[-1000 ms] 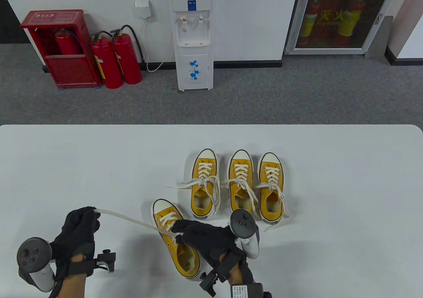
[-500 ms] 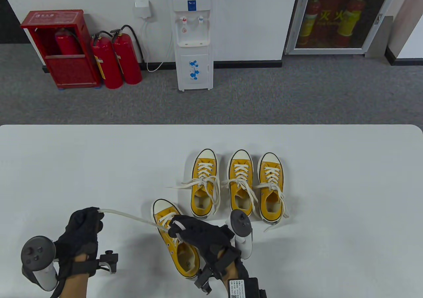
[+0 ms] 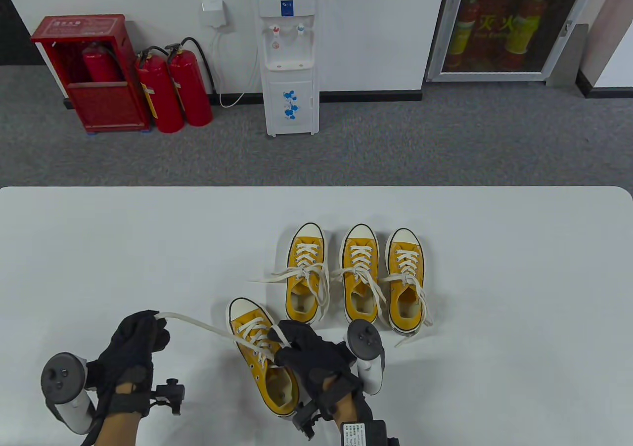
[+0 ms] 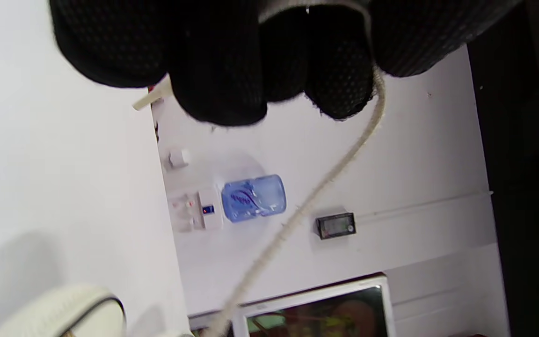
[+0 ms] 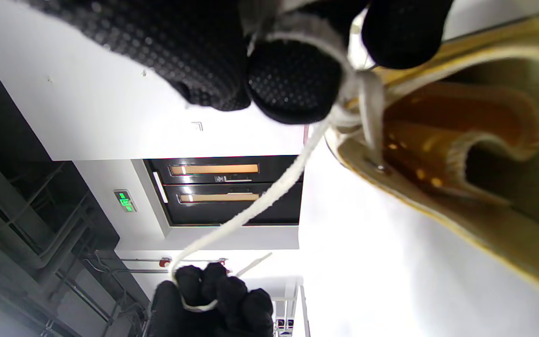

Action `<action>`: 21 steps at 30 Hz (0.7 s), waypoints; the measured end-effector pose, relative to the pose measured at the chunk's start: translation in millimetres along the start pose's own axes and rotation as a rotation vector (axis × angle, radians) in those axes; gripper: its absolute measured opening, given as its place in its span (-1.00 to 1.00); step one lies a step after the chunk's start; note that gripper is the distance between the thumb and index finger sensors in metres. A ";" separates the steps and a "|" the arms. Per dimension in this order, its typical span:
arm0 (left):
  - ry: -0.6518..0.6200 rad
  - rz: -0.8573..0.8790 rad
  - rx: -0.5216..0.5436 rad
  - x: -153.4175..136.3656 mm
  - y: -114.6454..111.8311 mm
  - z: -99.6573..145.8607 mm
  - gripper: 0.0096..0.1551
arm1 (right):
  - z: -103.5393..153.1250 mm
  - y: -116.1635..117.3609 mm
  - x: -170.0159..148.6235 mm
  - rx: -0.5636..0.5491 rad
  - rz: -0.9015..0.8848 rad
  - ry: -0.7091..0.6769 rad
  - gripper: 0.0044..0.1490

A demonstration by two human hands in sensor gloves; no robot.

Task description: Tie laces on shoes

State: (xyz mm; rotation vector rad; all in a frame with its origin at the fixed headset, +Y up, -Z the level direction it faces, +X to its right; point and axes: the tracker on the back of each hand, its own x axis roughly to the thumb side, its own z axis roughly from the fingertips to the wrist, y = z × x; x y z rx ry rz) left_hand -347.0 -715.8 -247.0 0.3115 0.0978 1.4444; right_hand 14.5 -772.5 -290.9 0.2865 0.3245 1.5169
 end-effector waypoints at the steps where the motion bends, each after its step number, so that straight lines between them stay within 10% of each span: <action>1: -0.004 0.033 -0.026 1.0 -2.6 0.6 -0.61 | -0.3 1.2 -0.7 0.000 0.021 0.005 -0.37; 21: -0.124 0.261 -0.543 59.8 -78.0 7.9 -0.59 | -7.4 20.7 15.3 -0.011 0.266 -0.028 -0.33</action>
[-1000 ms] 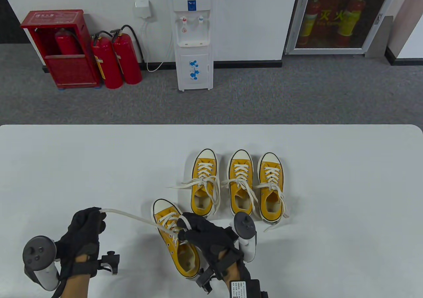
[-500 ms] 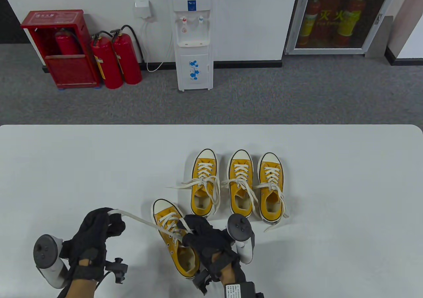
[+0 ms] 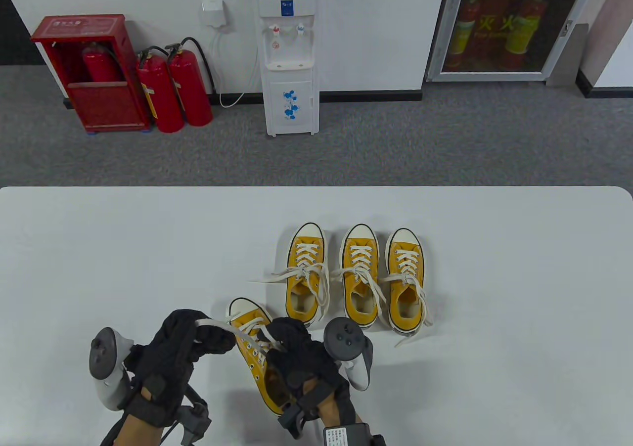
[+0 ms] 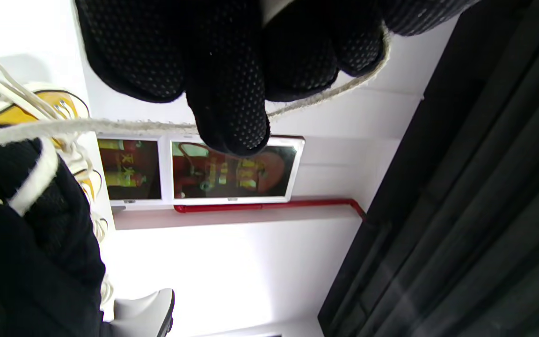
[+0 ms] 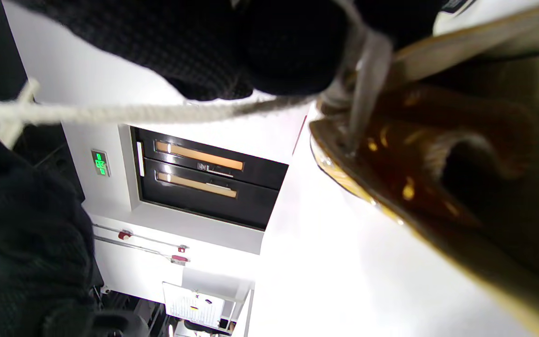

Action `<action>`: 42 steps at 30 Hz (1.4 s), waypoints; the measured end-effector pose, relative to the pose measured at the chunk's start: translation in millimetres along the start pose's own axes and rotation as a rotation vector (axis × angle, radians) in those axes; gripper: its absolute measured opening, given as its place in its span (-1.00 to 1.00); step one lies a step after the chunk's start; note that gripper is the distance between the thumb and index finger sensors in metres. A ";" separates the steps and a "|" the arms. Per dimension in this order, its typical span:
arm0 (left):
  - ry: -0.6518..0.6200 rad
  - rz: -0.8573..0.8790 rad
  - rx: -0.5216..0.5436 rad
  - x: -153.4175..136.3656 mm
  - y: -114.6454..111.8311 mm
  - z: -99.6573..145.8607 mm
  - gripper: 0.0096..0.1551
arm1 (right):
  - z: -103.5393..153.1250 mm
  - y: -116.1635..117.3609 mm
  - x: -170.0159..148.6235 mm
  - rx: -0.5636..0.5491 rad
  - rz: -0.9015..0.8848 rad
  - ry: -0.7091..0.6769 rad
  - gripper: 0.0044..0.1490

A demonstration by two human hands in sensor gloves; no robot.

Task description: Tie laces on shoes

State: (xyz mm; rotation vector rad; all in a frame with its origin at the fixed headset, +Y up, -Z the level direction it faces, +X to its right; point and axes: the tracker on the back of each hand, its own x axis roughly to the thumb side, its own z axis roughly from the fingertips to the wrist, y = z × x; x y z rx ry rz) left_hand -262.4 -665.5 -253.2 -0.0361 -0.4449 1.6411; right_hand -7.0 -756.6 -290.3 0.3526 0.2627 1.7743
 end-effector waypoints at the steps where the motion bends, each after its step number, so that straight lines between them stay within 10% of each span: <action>1: -0.008 -0.038 -0.022 3.3 -5.0 -3.2 -0.59 | -0.3 0.8 0.9 -0.002 0.012 -0.001 -0.33; 13: -0.038 -0.122 -0.081 18.9 -29.0 -33.0 -0.61 | 1.5 7.6 14.5 0.033 0.164 -0.095 -0.39; 33: 0.375 -0.022 0.031 -84.4 3.7 -38.0 -0.60 | 0.5 -4.0 -1.6 0.043 -0.105 -0.038 -0.52; 42: 0.444 -0.339 0.079 -89.8 12.7 -26.2 -0.62 | 0.0 -6.7 -6.6 0.047 -0.146 -0.019 -0.52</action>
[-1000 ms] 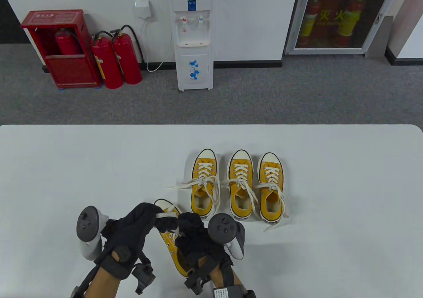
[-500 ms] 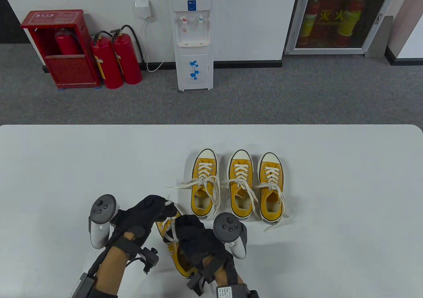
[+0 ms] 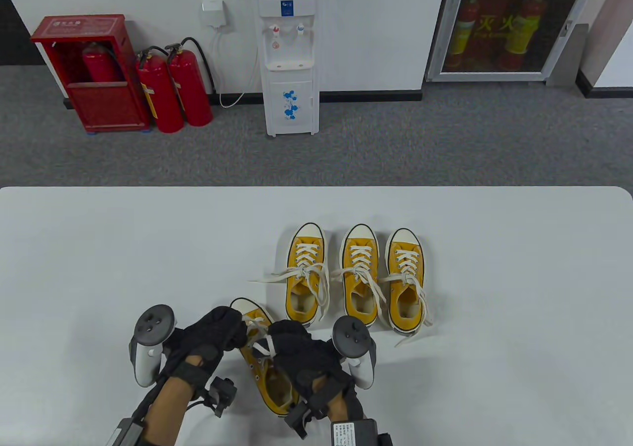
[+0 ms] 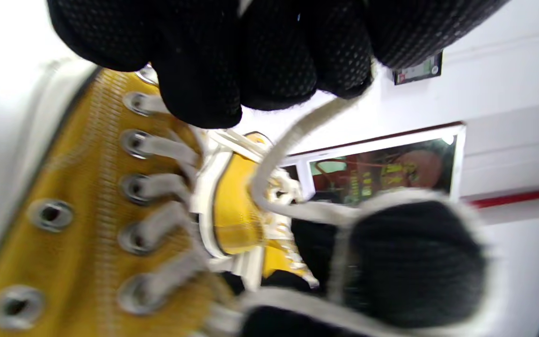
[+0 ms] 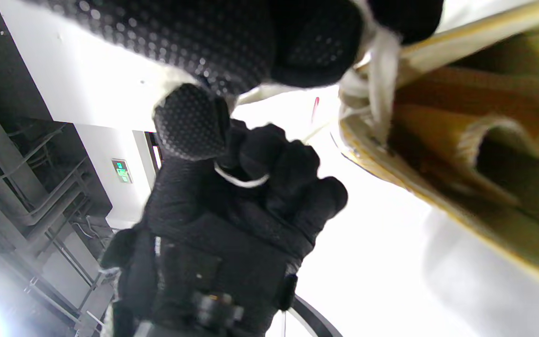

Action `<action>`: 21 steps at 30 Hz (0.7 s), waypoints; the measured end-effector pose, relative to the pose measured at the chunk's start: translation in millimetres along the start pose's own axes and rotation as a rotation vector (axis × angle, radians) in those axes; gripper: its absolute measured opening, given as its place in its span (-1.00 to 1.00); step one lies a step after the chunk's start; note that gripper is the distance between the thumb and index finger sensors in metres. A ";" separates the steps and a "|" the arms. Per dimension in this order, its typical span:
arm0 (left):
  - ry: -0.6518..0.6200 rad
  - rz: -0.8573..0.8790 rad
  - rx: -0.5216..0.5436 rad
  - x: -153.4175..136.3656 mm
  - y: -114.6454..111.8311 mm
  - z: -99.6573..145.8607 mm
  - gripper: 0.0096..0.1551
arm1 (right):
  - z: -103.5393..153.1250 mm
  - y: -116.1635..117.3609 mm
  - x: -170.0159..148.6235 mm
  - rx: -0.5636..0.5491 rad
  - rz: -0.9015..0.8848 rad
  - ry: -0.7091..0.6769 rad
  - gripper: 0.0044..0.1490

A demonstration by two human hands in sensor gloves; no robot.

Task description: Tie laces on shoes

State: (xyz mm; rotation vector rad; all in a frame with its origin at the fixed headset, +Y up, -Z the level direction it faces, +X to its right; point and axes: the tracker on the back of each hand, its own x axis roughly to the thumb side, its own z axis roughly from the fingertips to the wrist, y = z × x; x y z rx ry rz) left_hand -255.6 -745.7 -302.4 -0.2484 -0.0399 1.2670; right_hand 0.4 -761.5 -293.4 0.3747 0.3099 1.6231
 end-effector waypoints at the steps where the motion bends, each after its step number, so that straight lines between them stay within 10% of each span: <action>1: 0.006 -0.041 0.007 -1.8 -0.1 0.8 -0.62 | 0.1 -0.4 0.0 -0.002 -0.003 0.000 -0.52; 21: 0.127 -0.779 0.000 -16.0 -17.2 19.4 -0.58 | 4.3 -5.7 -5.0 -0.028 -0.117 0.013 -0.48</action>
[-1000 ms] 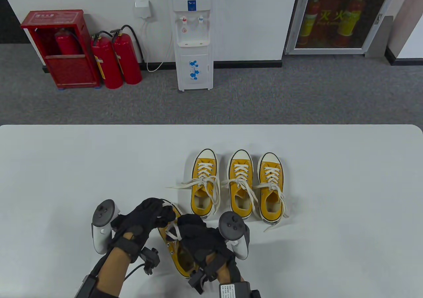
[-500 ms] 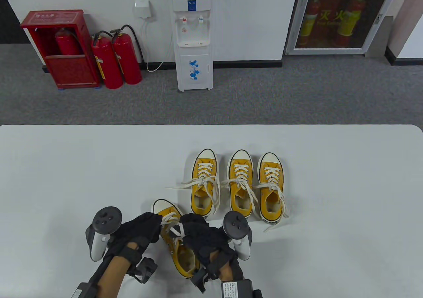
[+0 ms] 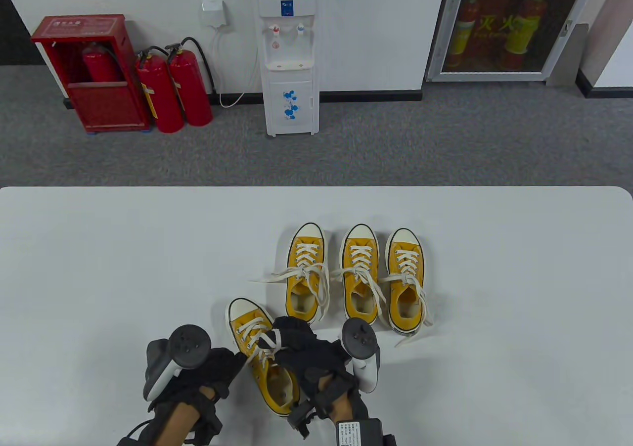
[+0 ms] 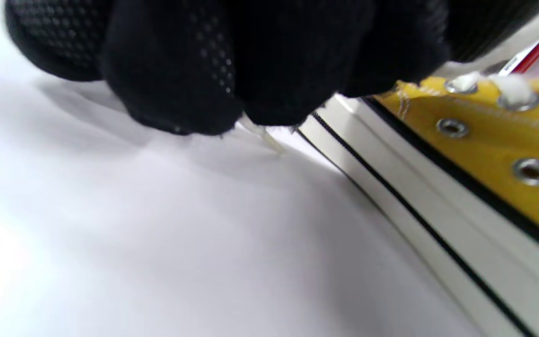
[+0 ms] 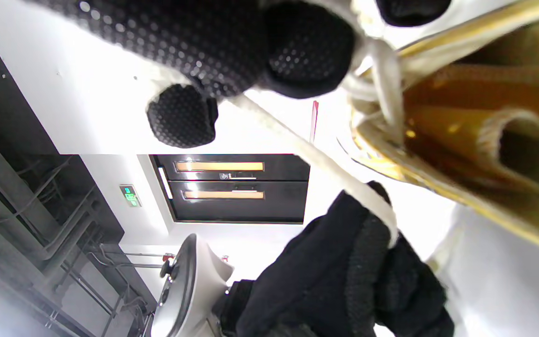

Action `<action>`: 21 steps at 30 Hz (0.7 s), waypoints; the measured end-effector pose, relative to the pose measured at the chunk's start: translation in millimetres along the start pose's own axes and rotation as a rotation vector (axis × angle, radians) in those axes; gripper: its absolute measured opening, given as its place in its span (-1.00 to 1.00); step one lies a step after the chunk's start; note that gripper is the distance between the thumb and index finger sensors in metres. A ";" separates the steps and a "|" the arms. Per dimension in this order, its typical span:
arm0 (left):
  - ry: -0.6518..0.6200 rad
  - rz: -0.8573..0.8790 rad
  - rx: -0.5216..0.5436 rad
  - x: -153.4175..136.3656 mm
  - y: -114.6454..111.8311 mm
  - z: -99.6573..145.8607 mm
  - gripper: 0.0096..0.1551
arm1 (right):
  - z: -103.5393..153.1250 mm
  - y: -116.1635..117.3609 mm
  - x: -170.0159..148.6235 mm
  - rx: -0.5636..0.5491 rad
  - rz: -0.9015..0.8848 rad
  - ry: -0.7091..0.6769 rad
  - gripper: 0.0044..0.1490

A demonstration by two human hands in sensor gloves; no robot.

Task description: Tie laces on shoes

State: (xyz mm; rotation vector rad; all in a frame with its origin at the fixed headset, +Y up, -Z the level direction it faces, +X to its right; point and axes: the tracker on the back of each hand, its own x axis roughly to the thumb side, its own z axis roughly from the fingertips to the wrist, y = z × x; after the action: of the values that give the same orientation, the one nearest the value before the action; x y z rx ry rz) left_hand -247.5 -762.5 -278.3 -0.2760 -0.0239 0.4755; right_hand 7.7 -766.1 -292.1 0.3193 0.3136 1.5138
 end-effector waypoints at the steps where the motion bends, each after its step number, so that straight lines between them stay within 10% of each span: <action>1: -0.007 -0.007 -0.002 0.9 -1.1 0.1 -0.58 | 0.3 0.0 0.0 -0.002 -0.002 0.000 -0.48; 21: -0.045 -0.176 0.071 14.8 -11.6 7.0 -0.54 | 4.9 -7.5 2.3 -0.061 0.016 -0.032 -0.46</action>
State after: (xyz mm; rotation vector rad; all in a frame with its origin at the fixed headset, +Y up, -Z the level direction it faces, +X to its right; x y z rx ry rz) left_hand -229.7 -763.8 -269.1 -0.1913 -0.0748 0.3071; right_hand 16.6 -764.1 -290.6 0.2980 0.2392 1.5298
